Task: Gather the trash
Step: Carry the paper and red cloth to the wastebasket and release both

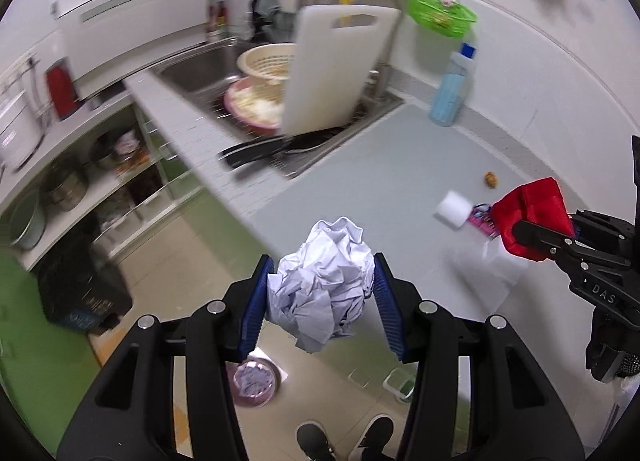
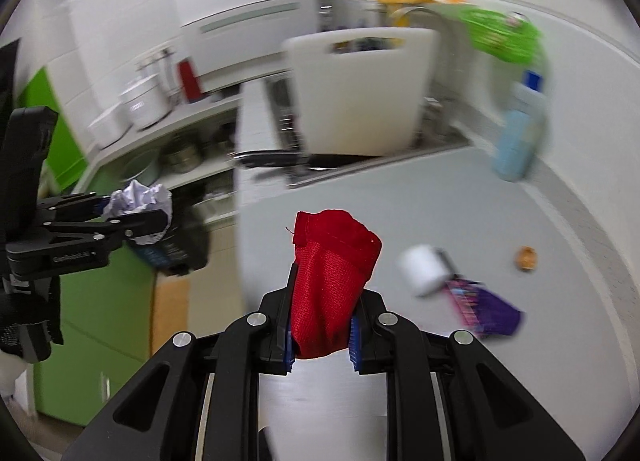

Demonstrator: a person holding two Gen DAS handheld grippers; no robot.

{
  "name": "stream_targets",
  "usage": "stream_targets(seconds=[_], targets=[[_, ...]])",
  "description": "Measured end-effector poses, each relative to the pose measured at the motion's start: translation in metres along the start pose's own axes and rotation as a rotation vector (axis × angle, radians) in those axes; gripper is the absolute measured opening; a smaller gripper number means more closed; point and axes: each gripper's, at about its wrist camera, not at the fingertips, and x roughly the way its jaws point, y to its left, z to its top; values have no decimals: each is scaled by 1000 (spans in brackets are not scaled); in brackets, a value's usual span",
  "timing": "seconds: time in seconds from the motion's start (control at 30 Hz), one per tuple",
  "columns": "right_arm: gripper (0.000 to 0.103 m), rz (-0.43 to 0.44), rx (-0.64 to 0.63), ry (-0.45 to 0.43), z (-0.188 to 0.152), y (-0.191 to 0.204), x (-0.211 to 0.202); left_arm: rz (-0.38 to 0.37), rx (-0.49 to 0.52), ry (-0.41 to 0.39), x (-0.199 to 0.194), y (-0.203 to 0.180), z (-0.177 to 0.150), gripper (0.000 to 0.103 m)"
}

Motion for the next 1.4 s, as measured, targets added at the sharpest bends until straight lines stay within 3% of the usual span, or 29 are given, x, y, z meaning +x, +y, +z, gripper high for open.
stream_targets(seconds=[0.27, 0.53, 0.77, 1.1, 1.4], targets=[[19, 133, -105, 79, -6, 86, 50, 83, -130, 28, -20, 73, -63, 50], [19, 226, -162, 237, -38, 152, 148, 123, -289, 131, 18, 148, -142, 50], [19, 266, -187, 366, -84, 185, 247, 116, -420, 239, 100, 211, -217, 50], [19, 332, -160, 562, -197, 208, 414, 68, -542, 351, 245, 272, -331, 50], [19, 379, -129, 661, -273, 223, 493, 3, -629, 371, 324, 307, -388, 51]])
